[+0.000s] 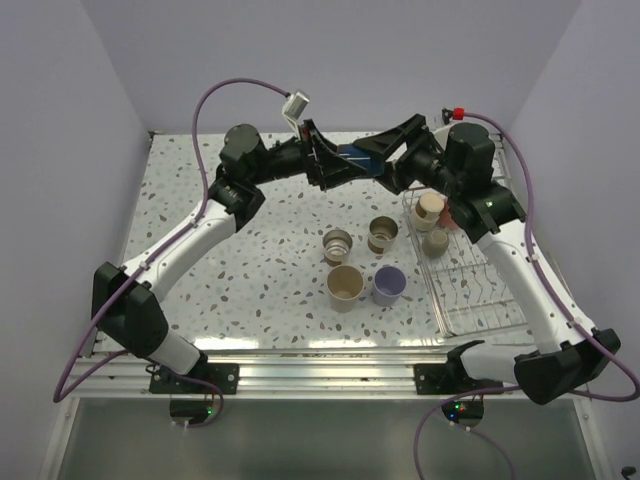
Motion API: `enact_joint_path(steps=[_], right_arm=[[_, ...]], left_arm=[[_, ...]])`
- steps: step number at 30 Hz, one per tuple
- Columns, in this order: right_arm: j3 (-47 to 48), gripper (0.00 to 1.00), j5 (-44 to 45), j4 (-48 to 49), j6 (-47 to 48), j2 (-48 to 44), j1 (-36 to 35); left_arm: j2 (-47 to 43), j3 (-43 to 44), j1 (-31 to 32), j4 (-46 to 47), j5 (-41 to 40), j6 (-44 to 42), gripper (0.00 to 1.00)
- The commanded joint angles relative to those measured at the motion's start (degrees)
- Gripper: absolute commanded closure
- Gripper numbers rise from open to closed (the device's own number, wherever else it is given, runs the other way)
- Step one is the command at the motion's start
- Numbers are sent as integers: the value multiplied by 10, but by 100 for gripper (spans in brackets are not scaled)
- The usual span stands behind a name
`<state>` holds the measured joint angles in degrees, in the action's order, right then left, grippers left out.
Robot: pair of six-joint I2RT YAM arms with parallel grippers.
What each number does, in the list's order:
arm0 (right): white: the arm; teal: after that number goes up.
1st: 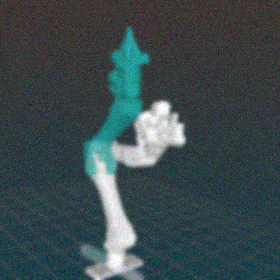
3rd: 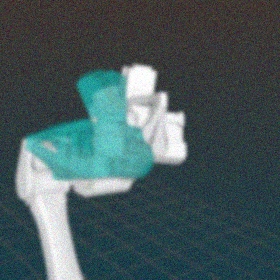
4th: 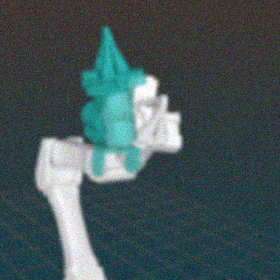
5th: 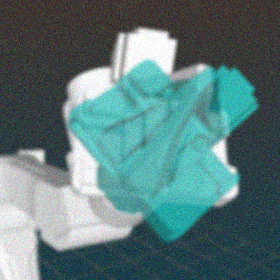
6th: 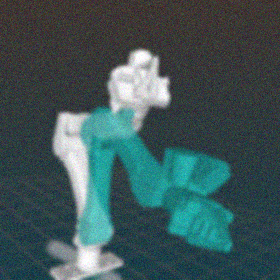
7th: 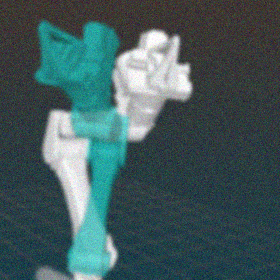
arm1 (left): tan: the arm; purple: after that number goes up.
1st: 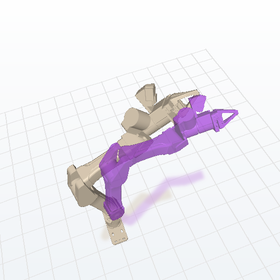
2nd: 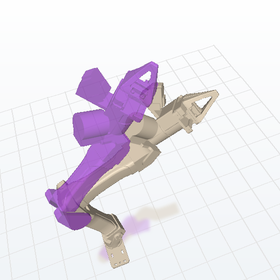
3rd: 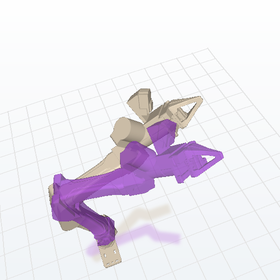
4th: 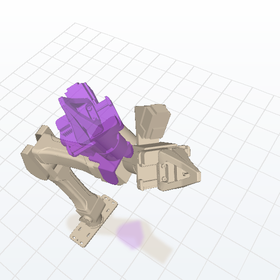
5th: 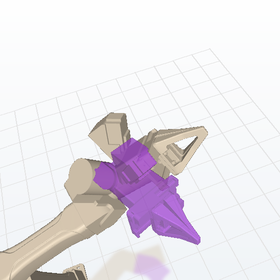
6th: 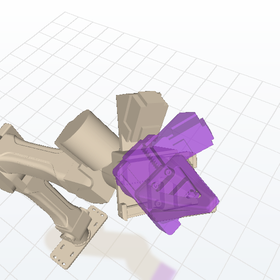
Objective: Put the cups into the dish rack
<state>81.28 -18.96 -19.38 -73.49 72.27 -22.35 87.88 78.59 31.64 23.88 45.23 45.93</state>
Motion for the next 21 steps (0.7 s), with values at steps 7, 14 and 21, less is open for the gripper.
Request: enact_joint_path(steps=[7,14,21], right_arm=[[32,100,33,-20,34,-31,4],[80,100,83,-126,104,-41,39],[106,100,123,-252,195,-66,129]], left_arm=[[-39,6,-7,-49,-26,-44,22],[-53,4,-39,-105,-43,-67,13],[-70,2,-70,-177,-83,-107,2]])
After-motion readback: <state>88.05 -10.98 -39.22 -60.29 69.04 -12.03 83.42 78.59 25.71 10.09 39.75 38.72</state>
